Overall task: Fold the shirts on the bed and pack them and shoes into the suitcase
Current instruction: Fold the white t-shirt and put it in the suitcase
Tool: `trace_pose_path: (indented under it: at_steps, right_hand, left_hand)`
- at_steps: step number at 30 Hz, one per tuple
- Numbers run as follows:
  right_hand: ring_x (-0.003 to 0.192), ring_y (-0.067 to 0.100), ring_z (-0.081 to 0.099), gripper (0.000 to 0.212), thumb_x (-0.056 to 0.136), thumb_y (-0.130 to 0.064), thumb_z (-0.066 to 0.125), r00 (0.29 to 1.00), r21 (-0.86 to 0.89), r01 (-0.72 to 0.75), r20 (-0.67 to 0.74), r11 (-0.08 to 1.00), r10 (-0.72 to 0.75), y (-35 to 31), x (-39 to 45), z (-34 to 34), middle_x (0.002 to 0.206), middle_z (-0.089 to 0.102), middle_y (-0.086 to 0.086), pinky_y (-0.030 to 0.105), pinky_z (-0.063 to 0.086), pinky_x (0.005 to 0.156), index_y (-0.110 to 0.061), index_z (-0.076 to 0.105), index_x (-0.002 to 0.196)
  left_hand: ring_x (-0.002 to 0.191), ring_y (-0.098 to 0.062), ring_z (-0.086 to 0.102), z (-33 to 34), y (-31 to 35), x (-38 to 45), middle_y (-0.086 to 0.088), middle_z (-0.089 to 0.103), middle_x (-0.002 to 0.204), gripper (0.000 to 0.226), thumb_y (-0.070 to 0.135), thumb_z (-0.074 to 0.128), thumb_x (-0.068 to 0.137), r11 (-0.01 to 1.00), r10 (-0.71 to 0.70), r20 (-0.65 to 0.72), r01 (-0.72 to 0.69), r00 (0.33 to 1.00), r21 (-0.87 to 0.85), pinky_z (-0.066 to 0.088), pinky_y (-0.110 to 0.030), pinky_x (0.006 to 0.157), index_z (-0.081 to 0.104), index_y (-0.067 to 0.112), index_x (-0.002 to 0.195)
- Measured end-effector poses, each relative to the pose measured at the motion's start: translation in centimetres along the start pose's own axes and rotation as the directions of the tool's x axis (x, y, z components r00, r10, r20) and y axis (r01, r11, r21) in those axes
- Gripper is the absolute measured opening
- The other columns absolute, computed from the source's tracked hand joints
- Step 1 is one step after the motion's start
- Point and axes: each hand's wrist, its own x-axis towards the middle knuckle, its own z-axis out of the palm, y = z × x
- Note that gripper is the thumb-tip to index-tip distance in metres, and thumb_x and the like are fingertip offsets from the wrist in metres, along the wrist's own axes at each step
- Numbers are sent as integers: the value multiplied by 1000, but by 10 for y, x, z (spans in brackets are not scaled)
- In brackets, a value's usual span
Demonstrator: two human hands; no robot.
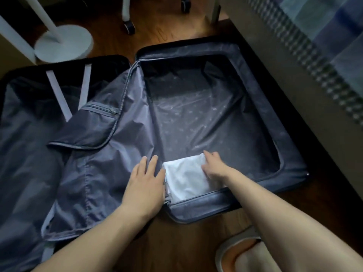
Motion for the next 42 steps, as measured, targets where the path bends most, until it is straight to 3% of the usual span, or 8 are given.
trace_pose_path:
  at_steps: [7, 16, 22, 29, 33, 36, 39, 42]
  right_hand:
    - [144, 42, 29, 72, 99, -15, 39, 998, -234, -23, -63, 972, 9, -28, -52, -19, 161, 18, 16, 44, 29, 116, -17, 3, 161]
    - [134, 35, 46, 56, 99, -27, 54, 856, -385, 131, -420, 913, -300, -39, -348, -230, 145, 43, 17, 38, 37, 113, -16, 39, 151]
    - [124, 29, 55, 37, 101, -26, 51, 789, -481, -61, -560, 874, -253, 21, -561, -314, 137, 59, 9, 34, 45, 97, -14, 56, 136]
    - [135, 23, 46, 41, 102, -28, 51, 697, -317, -135, -704, 939, -138, 114, -591, -347, 148, 51, 4, 32, 38, 105, -17, 53, 142]
    - [137, 26, 39, 40, 101, -27, 48, 632, -195, -119, -771, 974, -77, 145, -551, -371, 146, 46, 6, 37, 37, 109, -23, 52, 141]
    - [130, 25, 47, 40, 99, -25, 50, 578, -164, -69, -811, 984, -94, 143, -522, -416, 142, 46, 5, 39, 40, 108, -24, 53, 139]
    - [128, 23, 47, 37, 100, -25, 52, 537, -170, -25, -834, 985, -130, 138, -498, -456, 137, 49, 3, 37, 40, 107, -22, 57, 136]
    - [122, 20, 50, 35, 99, -24, 52, 545, -88, 13, -835, 996, -81, 140, -489, -470, 132, 51, 0, 34, 41, 104, -21, 58, 133]
  left_hand:
    - [147, -37, 22, -54, 6, -25, -15, 17, 164, 59, 30, 51, 95, 999, -10, 91, 14, 996, -50, 30, -44, 116, 37, 26, 152]
    - [127, -31, 55, -288, 94, -65, -10, 55, 139, 52, 34, 49, 91, 930, 42, -188, -108, 981, -352, 45, -38, 105, 56, 23, 141]
    - [103, -21, 66, -416, 204, -148, -1, 74, 108, 19, 23, 61, 93, 795, 174, -407, -372, 897, -479, 50, -30, 88, 72, 22, 109]
    - [108, -16, 64, -433, 280, -141, 6, 70, 113, 28, 35, 53, 95, 831, 336, -431, -479, 837, -284, 52, -33, 93, 69, 26, 116]
    - [111, -21, 61, -436, 308, -67, 5, 63, 108, 24, 37, 46, 97, 871, 415, -499, -491, 760, -24, 52, -38, 87, 63, 25, 108]
    - [124, -26, 52, -477, 330, 10, -2, 55, 130, 36, 39, 55, 97, 890, 403, -597, -449, 694, 78, 49, -41, 93, 55, 24, 130]
    - [132, -26, 42, -521, 347, 92, -2, 43, 144, 56, 44, 60, 96, 859, 511, -498, -398, 701, 322, 41, -38, 101, 42, 29, 146]
    - [122, -22, 51, -540, 352, 133, 3, 54, 131, 28, 32, 52, 99, 779, 600, -422, -376, 680, 502, 43, -33, 92, 60, 31, 126]
